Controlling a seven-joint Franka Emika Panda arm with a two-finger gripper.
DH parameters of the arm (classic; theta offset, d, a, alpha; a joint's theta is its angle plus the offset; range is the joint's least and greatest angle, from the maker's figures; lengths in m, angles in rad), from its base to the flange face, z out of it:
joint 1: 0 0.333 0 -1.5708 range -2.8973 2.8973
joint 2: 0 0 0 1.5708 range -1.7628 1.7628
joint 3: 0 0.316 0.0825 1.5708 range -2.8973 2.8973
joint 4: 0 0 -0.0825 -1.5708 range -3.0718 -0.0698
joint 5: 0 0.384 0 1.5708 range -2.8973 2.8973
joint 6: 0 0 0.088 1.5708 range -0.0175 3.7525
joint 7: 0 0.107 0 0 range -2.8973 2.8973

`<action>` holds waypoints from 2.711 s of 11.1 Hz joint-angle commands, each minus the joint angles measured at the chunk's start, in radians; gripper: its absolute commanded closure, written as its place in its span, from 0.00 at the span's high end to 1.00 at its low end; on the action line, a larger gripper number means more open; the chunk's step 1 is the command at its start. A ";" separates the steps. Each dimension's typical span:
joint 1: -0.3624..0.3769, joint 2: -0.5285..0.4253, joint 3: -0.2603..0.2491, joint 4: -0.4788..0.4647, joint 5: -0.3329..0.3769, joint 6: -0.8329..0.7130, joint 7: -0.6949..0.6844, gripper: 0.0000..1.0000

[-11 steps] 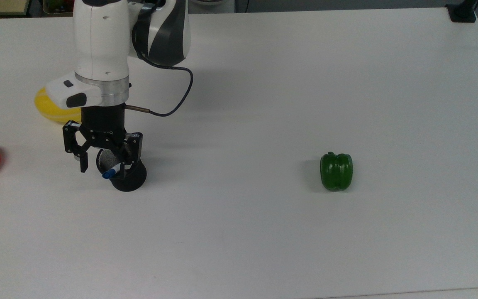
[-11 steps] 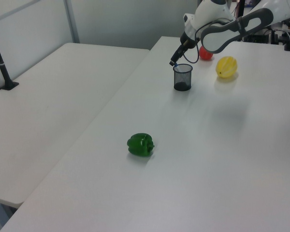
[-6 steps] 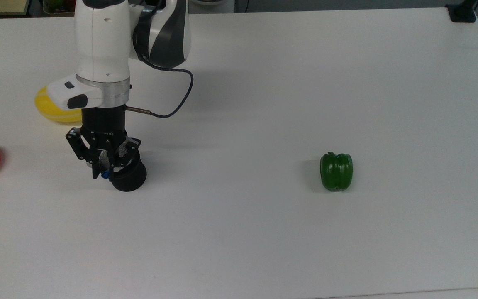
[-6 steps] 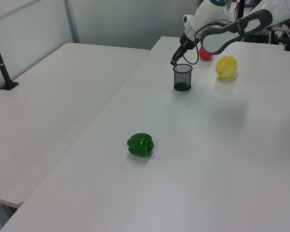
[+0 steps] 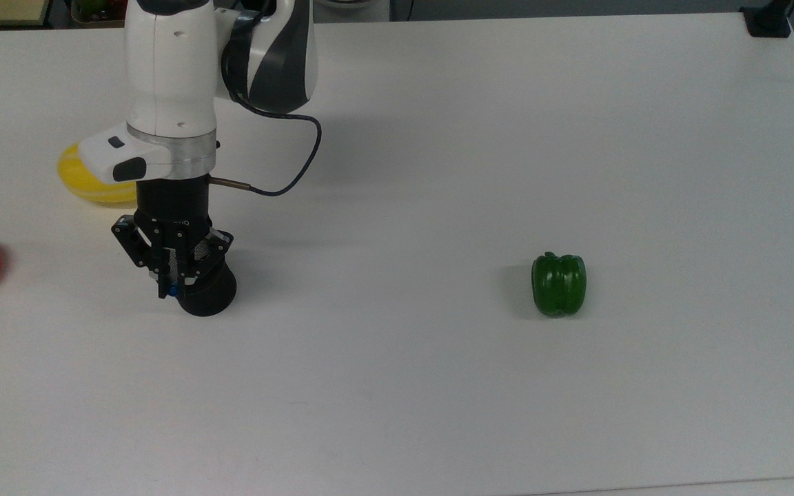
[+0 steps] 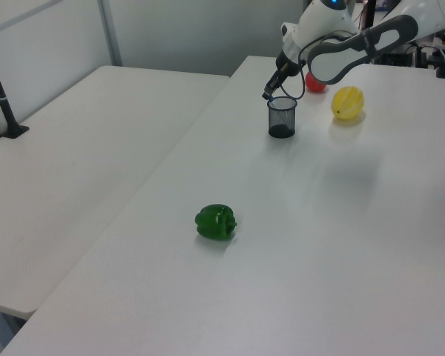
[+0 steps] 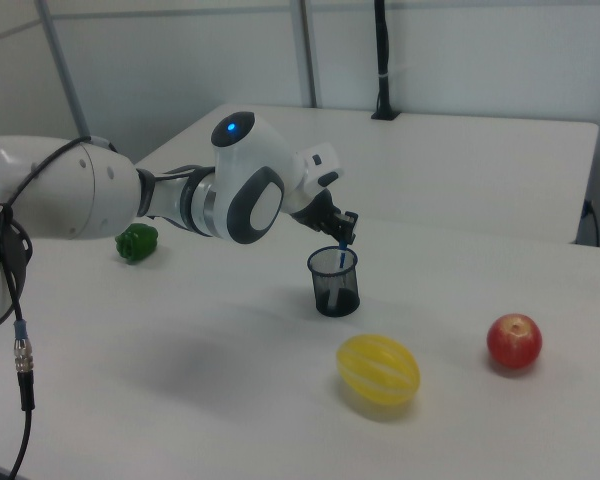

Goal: Take marker pen
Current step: 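Lift the marker straight up out of the pen cup, then carry the marker away from the cup and lower it to the table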

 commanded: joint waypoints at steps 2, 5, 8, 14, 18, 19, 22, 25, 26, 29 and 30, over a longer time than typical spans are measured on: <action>0.005 -0.020 -0.003 -0.002 -0.002 0.009 -0.002 0.02; 0.005 -0.083 -0.003 -0.002 0.006 -0.003 0.001 0.02; 0.006 -0.156 0.001 0.001 0.009 -0.002 0.031 0.02; 0.035 -0.212 0.014 0.004 0.011 -0.064 0.088 0.02; 0.141 -0.287 0.015 0.007 0.011 -0.371 0.091 0.02; 0.159 -0.297 0.015 0.007 0.011 -0.437 0.090 0.02; 0.215 -0.319 0.015 0.007 0.046 -0.670 0.088 0.02; 0.255 -0.324 0.017 0.019 0.099 -0.850 0.093 0.02; 0.256 -0.324 0.017 0.021 0.115 -0.874 0.100 0.03; 0.258 -0.298 0.023 -0.005 0.120 -0.862 0.102 0.03; 0.258 -0.272 0.023 -0.026 0.118 -0.843 0.102 0.03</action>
